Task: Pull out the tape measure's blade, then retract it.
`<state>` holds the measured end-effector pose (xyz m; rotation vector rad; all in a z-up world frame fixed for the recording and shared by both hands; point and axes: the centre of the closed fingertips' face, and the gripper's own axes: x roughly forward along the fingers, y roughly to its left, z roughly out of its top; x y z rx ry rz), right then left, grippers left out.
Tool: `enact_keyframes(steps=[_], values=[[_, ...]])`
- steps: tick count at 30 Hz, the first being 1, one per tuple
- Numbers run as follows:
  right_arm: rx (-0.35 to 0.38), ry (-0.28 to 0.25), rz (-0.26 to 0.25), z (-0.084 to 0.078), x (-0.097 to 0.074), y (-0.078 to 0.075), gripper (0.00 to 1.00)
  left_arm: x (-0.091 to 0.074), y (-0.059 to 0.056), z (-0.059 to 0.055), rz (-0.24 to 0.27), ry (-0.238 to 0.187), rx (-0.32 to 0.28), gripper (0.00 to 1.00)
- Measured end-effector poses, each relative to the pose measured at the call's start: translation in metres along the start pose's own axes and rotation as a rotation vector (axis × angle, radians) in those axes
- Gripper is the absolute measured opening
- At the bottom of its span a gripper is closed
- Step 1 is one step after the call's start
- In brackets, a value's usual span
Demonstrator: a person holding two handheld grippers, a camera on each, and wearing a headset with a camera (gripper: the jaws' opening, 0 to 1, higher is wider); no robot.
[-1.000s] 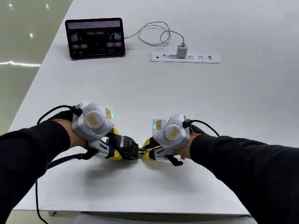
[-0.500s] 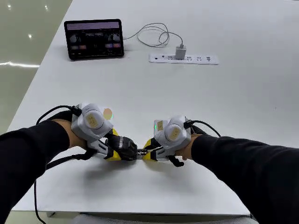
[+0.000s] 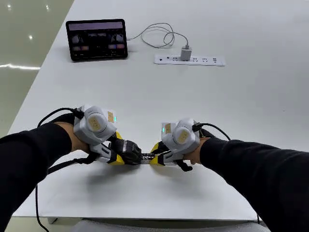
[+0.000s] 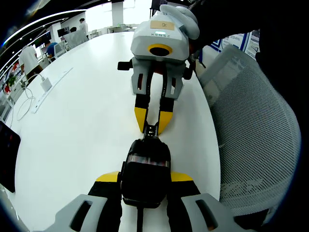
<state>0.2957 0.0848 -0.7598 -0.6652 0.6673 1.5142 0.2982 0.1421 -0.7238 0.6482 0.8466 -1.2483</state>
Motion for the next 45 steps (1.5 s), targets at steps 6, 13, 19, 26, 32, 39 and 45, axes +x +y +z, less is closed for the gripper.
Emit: enact_keyframes(steps=[6,13,19,26,32,39,45], values=[[-0.007,0.011,-0.003,-0.003,-0.003,0.000,0.10,0.001,0.000,0.000,0.000,0.003,-0.003,0.32],[-0.003,0.013,-0.007,-0.007,-0.006,-0.001,0.10,0.001,0.001,-0.001,0.002,0.007,-0.004,0.32],[-0.006,0.015,-0.010,-0.010,-0.009,-0.001,0.10,0.001,0.000,0.000,0.001,0.007,-0.005,0.32],[-0.009,0.023,-0.012,-0.013,-0.012,-0.001,0.10,0.001,-0.001,0.000,0.001,0.009,-0.005,0.32],[-0.007,0.028,-0.014,-0.017,-0.014,-0.001,0.10,0.001,-0.001,0.000,0.003,0.010,-0.005,0.32],[-0.002,0.034,-0.019,-0.022,-0.018,-0.001,0.10,0.000,-0.002,0.001,0.004,0.012,-0.005,0.32],[0.001,0.037,-0.023,-0.025,-0.022,0.000,0.10,0.000,-0.002,0.001,0.006,0.014,-0.003,0.32]])
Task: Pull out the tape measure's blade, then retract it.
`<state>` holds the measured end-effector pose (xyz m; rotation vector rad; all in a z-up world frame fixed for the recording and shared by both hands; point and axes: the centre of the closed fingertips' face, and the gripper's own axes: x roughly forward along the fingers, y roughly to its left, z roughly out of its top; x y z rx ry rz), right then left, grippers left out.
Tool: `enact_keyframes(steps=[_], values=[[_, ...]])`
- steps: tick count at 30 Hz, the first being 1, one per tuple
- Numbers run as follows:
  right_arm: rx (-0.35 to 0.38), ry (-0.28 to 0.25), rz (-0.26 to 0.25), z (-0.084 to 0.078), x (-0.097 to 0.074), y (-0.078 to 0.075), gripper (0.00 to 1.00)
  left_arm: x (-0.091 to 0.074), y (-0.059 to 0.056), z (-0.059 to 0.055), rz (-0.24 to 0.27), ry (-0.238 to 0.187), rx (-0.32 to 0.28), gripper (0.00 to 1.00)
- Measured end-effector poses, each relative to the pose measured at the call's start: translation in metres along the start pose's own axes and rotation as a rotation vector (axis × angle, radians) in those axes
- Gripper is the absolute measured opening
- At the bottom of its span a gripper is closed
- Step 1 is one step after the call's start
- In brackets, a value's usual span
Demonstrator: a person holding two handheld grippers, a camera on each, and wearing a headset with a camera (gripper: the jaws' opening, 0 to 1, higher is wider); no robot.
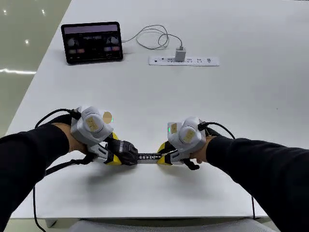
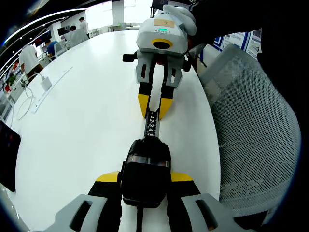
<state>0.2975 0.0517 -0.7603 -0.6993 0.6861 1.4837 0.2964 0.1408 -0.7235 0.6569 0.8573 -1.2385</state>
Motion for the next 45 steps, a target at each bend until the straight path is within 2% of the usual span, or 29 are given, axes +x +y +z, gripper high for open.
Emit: enact_keyframes(steps=[45], values=[[0.037,0.038,-0.027,-0.039,-0.032,-0.004,0.10,0.002,0.002,-0.001,0.012,0.002,0.003,0.32]])
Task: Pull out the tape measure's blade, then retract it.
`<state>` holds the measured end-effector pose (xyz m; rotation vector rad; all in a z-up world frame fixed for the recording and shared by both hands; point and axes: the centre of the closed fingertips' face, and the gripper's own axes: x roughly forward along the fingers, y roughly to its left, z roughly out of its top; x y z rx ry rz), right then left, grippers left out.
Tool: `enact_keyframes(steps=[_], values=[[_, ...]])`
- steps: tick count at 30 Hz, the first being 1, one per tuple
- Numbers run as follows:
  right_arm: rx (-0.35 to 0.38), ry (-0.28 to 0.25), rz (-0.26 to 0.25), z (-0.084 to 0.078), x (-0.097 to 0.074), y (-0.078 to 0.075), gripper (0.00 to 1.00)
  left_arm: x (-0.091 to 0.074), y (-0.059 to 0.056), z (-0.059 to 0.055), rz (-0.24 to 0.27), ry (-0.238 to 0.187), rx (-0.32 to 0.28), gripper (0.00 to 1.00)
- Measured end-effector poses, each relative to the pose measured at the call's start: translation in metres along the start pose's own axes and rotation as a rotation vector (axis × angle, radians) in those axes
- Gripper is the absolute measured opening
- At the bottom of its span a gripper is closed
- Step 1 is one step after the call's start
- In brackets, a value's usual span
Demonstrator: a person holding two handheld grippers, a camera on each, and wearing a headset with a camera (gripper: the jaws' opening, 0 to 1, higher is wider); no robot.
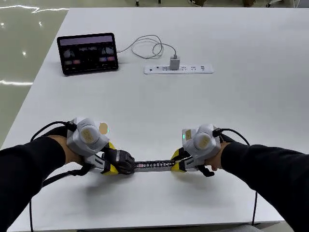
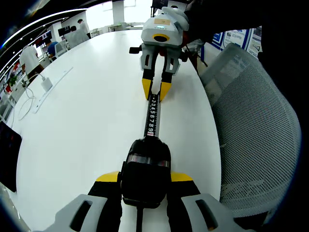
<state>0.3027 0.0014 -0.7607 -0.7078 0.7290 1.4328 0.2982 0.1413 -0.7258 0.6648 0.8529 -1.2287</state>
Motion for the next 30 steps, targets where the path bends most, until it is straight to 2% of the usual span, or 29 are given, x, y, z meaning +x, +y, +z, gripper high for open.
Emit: enact_keyframes(steps=[30], values=[[0.038,0.013,-0.014,-0.022,-0.018,-0.001,0.10,0.000,0.000,0.000,-0.002,0.002,-0.001,0.32]])
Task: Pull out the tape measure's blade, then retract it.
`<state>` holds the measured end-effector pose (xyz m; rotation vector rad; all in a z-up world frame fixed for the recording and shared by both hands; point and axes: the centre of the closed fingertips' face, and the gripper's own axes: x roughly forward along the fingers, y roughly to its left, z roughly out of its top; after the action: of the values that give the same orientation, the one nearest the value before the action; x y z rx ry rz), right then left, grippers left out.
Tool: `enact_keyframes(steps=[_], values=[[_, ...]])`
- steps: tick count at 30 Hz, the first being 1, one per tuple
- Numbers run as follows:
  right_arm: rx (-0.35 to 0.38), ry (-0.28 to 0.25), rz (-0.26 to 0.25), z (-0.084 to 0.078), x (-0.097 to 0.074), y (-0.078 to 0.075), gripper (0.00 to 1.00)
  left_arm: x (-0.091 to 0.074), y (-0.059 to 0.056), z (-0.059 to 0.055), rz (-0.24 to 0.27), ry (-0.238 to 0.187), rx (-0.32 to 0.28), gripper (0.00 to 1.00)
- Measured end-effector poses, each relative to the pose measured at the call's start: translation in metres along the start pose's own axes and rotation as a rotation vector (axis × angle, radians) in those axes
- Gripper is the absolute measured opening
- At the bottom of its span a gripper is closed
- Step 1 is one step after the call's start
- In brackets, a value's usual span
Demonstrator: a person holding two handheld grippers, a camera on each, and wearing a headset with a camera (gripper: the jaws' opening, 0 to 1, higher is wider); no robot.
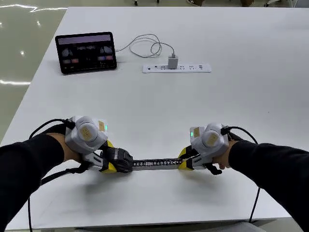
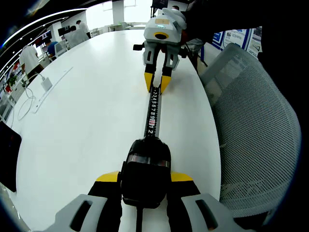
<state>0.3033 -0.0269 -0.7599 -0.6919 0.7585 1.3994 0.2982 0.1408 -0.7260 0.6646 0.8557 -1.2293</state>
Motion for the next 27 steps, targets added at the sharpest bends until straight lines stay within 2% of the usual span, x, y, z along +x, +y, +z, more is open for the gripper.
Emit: enact_keyframes(steps=[27], values=[[0.021,0.006,-0.014,-0.017,-0.013,-0.002,0.10,-0.001,-0.002,0.001,0.004,0.000,0.000,0.32]])
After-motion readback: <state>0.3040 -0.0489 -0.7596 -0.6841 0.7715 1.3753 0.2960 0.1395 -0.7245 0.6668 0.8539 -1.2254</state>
